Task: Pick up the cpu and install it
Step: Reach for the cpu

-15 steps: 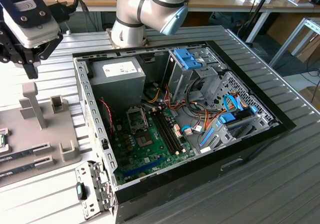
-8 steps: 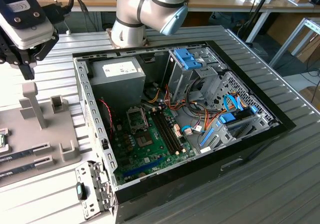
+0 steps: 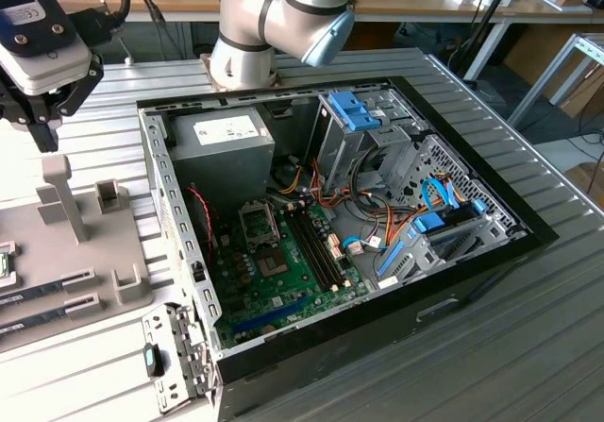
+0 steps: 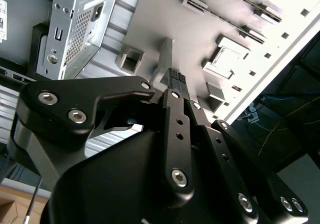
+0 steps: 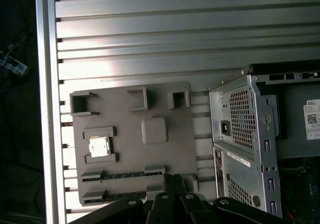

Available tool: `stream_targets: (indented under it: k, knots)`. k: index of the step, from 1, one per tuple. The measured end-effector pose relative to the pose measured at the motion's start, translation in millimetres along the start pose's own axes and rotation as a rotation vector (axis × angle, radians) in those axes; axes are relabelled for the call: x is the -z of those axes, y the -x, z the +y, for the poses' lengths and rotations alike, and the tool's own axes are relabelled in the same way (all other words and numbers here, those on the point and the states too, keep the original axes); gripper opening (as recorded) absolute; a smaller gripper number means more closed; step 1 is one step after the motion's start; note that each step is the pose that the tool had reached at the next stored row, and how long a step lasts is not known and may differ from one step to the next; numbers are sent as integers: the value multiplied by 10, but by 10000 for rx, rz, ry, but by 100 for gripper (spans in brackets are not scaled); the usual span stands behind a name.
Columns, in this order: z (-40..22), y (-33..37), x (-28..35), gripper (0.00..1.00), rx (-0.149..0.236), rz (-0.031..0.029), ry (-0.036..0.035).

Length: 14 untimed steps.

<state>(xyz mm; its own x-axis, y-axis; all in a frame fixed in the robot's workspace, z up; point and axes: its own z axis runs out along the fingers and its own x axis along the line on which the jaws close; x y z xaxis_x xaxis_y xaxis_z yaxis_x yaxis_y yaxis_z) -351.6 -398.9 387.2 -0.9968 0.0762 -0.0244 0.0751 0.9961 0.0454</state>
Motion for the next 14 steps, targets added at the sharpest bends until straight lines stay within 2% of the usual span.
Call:
stream_targets:
  k: [14]
  knots:
    - [-11,-127,-22,11,0,0,0]
